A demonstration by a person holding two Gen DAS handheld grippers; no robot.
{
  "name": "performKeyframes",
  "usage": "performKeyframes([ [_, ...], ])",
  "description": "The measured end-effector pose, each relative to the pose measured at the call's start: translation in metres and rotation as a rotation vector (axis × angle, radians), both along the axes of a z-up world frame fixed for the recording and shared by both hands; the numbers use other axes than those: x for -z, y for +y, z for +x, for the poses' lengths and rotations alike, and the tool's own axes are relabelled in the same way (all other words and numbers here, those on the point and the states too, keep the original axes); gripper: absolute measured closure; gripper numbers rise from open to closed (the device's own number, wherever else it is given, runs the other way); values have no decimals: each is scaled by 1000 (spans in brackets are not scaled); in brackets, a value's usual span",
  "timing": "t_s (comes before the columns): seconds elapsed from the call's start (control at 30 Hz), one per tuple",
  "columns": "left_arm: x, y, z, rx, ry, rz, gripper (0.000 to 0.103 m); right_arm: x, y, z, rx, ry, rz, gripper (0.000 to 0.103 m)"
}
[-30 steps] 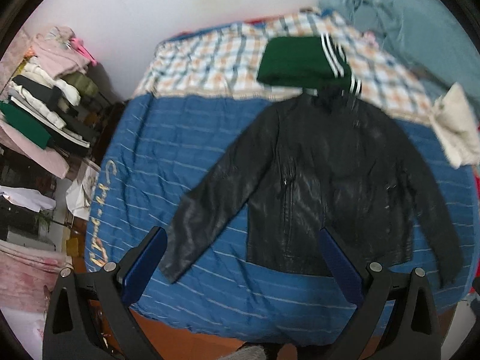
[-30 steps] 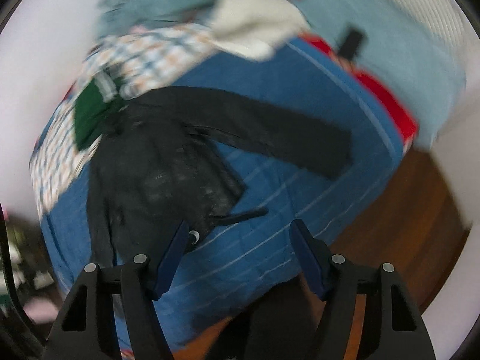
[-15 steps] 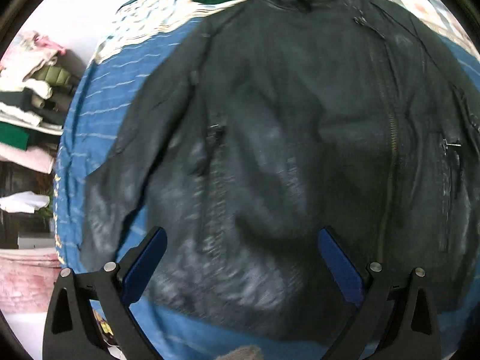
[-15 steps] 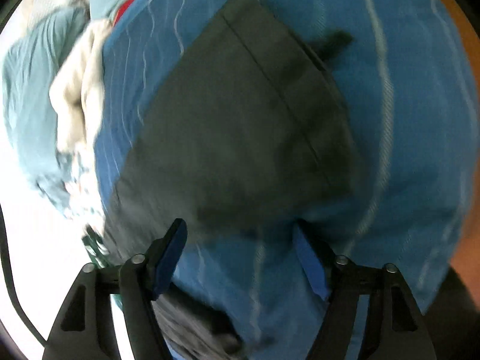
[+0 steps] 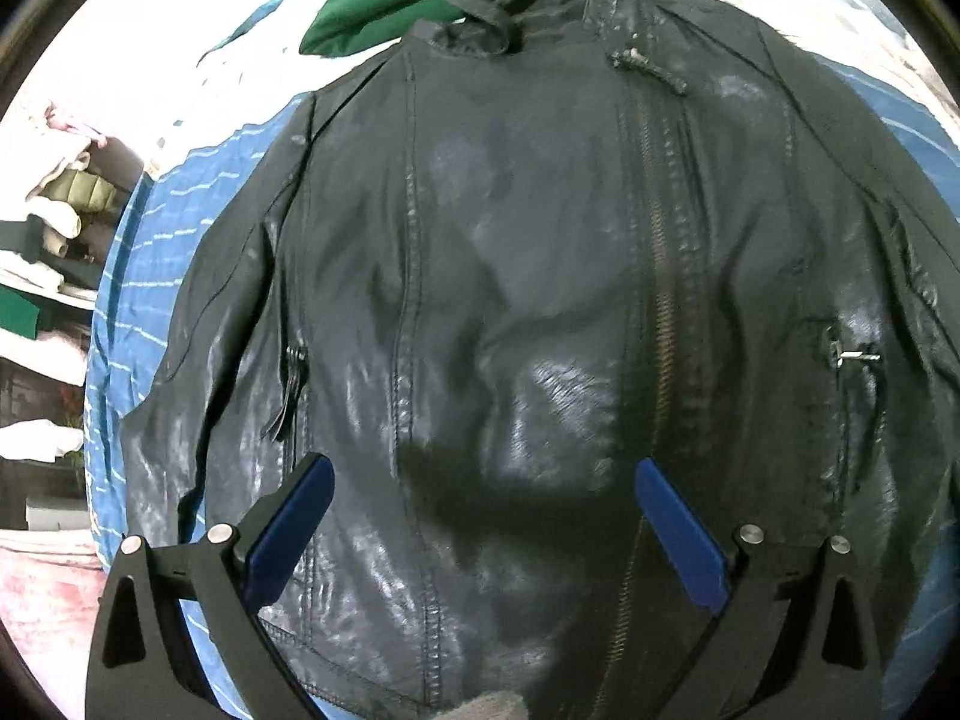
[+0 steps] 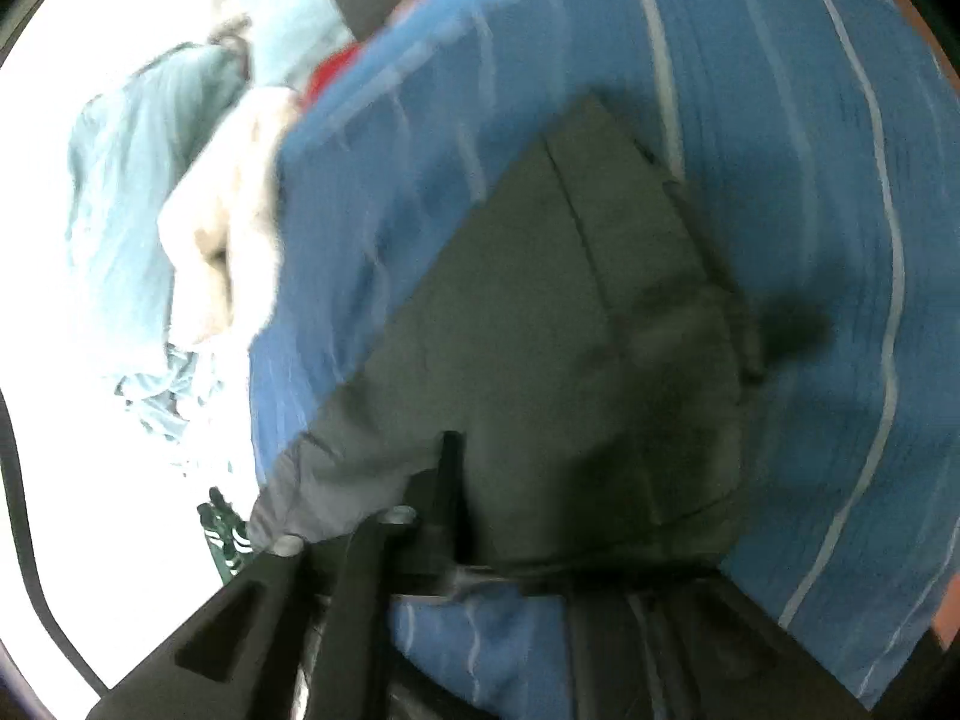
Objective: Fold large clothes
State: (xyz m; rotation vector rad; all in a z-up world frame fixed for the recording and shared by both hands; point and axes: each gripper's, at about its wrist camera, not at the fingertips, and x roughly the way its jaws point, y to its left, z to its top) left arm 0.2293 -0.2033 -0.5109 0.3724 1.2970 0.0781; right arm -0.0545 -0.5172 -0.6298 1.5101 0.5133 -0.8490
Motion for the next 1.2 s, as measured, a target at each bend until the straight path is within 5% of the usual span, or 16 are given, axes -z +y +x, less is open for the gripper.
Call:
performKeyframes([
  [0.13, 0, -4, -2, 19, -12, 5, 0, -42, -32, 4, -28, 16, -159, 96],
  [0.23, 5, -4, 0, 25, -12, 17, 0, -41, -56, 25, -119, 50, -191, 95],
  [0.3, 11, -3, 2, 31, -16, 32, 0, -17, -67, 29, -133, 51, -102, 72],
  [0.37, 18, -6, 5, 34, -9, 49, 0, 12, -72, 25, -97, -91, 7, 56],
  [0.53, 31, -4, 15, 14, 16, 45, 0, 21, -79, 24, -31, -172, 25, 57],
  [0.6, 31, -2, 17, 7, 25, 38, 0, 16, -84, 34, -35, -132, 10, 94],
  [0.63, 29, -1, 17, 2, 27, 30, 0, 11, -86, 39, -40, -102, -2, 94],
  [0.73, 19, 6, 16, -19, 23, -2, 0, -24, -96, 56, -70, -52, -80, 97],
  [0.97, -2, 52, 28, -126, -15, -57, 0, -158, -70, 137, -281, -11, -366, 97],
  [1.2, -5, 141, 44, -332, -42, -89, 0, -239, 50, 275, -632, 31, -609, 97],
])
